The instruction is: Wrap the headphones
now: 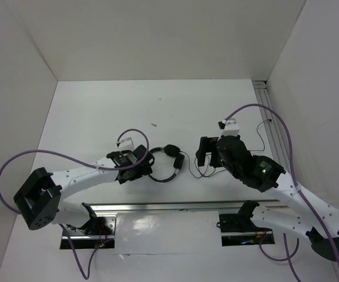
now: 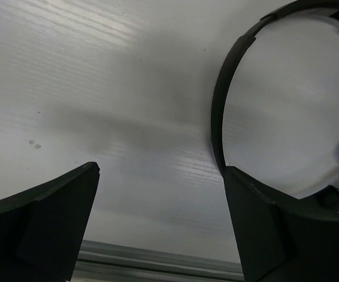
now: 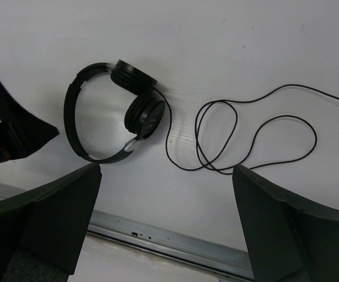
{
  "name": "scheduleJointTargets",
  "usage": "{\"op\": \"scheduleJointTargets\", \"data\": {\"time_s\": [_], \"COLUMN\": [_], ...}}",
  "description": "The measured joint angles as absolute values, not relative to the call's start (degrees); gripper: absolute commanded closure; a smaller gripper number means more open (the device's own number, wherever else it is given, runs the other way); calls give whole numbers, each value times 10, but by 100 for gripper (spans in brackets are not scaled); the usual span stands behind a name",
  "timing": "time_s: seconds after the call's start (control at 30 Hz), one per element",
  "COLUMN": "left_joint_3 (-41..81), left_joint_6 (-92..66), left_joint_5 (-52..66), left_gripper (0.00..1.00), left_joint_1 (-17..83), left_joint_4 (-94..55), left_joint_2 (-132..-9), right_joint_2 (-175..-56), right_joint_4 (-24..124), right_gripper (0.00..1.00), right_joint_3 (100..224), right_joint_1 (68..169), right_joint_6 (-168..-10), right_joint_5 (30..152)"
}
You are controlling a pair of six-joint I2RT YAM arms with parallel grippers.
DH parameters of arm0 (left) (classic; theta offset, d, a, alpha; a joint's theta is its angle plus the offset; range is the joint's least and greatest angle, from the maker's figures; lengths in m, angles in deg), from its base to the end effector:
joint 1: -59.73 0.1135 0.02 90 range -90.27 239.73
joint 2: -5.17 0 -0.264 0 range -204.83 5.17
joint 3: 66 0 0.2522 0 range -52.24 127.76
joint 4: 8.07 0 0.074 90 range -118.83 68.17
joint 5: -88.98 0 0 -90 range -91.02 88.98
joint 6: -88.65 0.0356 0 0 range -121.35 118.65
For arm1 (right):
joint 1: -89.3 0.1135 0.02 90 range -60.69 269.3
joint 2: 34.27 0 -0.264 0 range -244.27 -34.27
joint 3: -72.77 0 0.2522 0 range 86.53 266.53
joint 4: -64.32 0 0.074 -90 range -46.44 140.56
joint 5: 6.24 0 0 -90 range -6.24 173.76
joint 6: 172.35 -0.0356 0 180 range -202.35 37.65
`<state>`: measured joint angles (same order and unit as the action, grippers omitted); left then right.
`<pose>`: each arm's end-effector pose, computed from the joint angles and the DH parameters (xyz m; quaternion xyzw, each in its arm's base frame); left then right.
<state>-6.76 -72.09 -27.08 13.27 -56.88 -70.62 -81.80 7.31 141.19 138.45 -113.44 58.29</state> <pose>0.1774 -0.1640 0.2013 -0.2472 0.9204 -0.0627 0.2963 0.1183 0.1134 0.3356 -0.0378 0.8744 0.1345 0.4646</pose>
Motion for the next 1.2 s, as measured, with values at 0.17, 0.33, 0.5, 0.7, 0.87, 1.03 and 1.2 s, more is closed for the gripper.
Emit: {"op": "scheduleJointTargets", "data": {"time_s": [0.17, 0.33, 0.5, 0.7, 0.87, 1.03, 1.2], "left_joint_3": [-53, -8, 4, 18, 35, 17, 26], "left_joint_6": [-739, -754, -769, -785, -783, -783, -787], "left_joint_5": [-273, -278, -280, -287, -294, -295, -334], "left_gripper": [2, 9, 26, 69, 100, 100, 100], "left_joint_1": [122, 122, 122, 122, 122, 122, 114], "left_joint_4": [-557, -557, -562, -570, -564, -566, -693], "left_joint_2": [-763, -829, -872, -895, -914, -892, -814], "right_joint_2": [-829, -836, -836, -833, -825, -819, -799], "right_joint_4": [103, 128, 145, 149, 151, 176, 249], "right_gripper": [0, 0, 0, 0, 0, 0, 0], "right_joint_3": [1401, 1395, 1390, 1384, 1382, 1367, 1316], "right_joint_1": [1388, 1389, 1392, 1393, 1393, 1393, 1393], "right_joint_6": [-1128, -1127, -1127, -1127, -1127, -1127, -1118], "right_joint_5": [608, 625, 638, 644, 648, 653, 684]}}
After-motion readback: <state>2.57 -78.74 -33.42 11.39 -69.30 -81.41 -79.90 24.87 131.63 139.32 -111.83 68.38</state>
